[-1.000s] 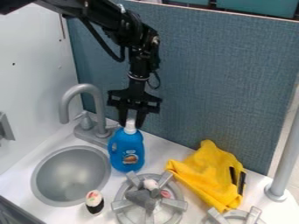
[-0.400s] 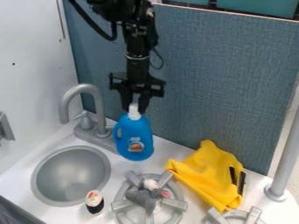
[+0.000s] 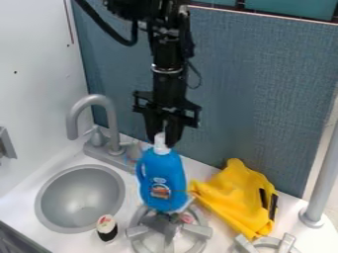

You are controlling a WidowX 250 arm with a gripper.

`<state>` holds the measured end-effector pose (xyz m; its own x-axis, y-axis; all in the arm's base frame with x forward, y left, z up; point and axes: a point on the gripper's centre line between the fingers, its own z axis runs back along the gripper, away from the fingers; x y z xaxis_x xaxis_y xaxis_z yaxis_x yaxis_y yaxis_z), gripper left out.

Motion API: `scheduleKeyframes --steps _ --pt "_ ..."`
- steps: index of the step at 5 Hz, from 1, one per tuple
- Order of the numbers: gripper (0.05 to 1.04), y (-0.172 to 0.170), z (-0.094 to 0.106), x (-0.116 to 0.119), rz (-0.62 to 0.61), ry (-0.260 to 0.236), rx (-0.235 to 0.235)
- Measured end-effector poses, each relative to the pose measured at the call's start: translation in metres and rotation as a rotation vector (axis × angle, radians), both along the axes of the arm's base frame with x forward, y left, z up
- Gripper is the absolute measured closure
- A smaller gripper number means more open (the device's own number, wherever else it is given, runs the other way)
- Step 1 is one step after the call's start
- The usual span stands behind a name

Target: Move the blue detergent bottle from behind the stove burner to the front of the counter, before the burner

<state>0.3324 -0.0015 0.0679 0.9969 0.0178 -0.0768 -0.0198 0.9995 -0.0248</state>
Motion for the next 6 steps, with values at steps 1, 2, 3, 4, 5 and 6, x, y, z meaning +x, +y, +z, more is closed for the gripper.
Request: scheduleKeyframes --steps 1,2,3,4,5,6 --pt "0.670 -0.020 0.012 -0.022 -0.094 -0.026 -0.028" --pt "0.670 -0.044 0.008 -0.043 -0.197 0.016 -0.030" --pt "0.670 -0.049 -0.001 -0.054 -0.237 0.043 -0.003" --pt "0.670 -0.056 -0.014 -0.063 -0.248 0.038 0.009" --pt "0.670 -0.063 -0.026 -0.068 -0.278 0.045 0.025" --pt "0.670 -0.072 -0.035 -0.076 -0.305 0.049 0.017"
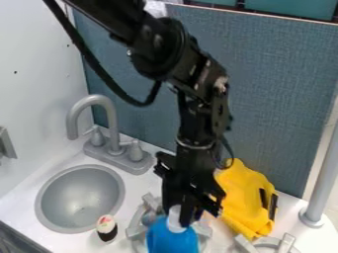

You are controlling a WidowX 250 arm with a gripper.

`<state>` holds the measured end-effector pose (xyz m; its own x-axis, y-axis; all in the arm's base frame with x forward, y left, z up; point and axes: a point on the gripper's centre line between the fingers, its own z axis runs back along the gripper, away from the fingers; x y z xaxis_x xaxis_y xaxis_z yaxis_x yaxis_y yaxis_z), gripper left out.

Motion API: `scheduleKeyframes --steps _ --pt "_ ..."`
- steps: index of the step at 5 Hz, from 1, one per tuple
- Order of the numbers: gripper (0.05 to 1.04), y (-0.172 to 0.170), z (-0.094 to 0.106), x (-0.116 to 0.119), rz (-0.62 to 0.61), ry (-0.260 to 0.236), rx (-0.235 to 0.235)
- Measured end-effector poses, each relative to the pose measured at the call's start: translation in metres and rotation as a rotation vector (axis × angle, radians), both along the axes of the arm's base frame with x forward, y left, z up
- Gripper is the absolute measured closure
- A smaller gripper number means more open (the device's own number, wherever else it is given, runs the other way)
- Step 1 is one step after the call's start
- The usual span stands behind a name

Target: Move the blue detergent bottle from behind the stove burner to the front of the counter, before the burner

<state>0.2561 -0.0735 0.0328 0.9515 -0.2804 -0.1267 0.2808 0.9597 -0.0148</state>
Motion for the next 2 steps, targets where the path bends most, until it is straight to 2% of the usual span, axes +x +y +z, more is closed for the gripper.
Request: scheduleKeyframes --steps 2 --pt "0.670 -0.012 -0.027 0.001 0.006 -0.064 -0.009"
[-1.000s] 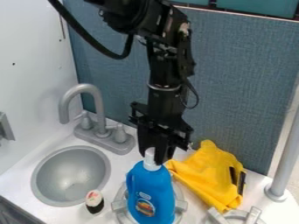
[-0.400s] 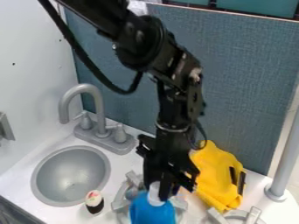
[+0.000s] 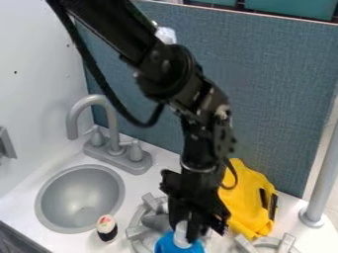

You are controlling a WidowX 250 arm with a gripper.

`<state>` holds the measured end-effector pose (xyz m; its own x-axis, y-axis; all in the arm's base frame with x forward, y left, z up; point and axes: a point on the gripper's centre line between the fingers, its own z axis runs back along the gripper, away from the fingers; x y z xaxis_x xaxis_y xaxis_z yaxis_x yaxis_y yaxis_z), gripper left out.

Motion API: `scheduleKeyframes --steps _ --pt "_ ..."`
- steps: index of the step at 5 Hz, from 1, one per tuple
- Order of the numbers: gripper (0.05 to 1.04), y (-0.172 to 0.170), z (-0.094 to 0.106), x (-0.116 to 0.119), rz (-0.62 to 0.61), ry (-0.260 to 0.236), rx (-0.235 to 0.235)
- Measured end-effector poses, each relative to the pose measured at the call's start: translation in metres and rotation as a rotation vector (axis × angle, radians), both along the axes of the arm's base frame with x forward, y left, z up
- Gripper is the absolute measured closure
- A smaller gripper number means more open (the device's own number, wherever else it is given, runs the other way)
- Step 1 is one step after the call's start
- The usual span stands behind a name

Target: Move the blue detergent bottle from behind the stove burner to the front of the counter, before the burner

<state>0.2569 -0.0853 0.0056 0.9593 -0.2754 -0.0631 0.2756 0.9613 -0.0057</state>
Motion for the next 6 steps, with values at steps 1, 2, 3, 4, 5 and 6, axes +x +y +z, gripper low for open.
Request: scheduleKeyframes --steps 1,2,3,4,5,6 --pt "0.670 -0.0066 -0.0063 0.0054 0.000 -0.059 0.002" --pt "0.670 -0.0103 -0.0081 0.0054 0.002 -0.060 0.004" --pt "0.670 -0.0137 -0.0085 0.0054 -0.007 -0.068 0.023" --pt "0.603 -0.0129 -0.0098 0.0062 0.001 -0.058 0.037" --pt "0.290 -0.0092 -0.0133 -0.0026 0.039 -0.005 0.062" --pt "0.081 -0.0080 -0.0079 -0.0030 0.058 -0.010 0.069"
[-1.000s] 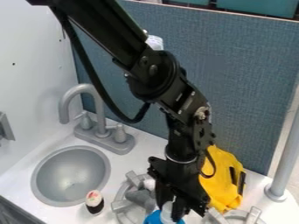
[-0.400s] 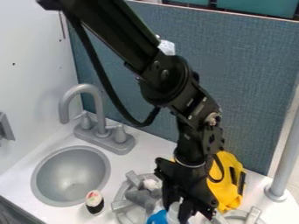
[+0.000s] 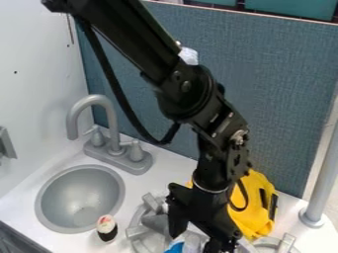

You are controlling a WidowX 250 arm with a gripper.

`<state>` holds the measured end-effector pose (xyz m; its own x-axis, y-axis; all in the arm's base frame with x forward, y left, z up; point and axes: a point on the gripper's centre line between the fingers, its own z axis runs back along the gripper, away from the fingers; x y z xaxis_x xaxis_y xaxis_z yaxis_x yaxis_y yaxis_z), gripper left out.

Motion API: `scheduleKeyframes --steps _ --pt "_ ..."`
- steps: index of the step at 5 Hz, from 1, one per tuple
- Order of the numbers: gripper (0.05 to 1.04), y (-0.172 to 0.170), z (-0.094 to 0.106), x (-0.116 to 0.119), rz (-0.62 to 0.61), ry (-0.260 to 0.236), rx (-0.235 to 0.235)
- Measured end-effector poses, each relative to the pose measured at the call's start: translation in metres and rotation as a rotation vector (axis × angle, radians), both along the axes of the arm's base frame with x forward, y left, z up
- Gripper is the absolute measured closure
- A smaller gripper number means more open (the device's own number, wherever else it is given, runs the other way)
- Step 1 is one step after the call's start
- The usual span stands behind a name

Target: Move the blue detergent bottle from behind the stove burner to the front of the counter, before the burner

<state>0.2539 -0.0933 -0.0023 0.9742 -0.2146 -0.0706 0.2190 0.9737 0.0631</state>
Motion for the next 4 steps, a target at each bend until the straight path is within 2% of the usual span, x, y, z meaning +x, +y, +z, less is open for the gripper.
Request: scheduleKeyframes --steps 1,2,3,4 --pt "0.078 -0.001 0.008 0.001 0.001 -0.019 -0.011" --pt "0.081 -0.008 0.023 0.012 0.019 -0.020 -0.047" --pt "0.082 -0.008 0.044 0.045 0.060 -0.112 -0.088" --pt "0.082 -0.011 0.040 0.066 0.076 -0.099 -0.076"
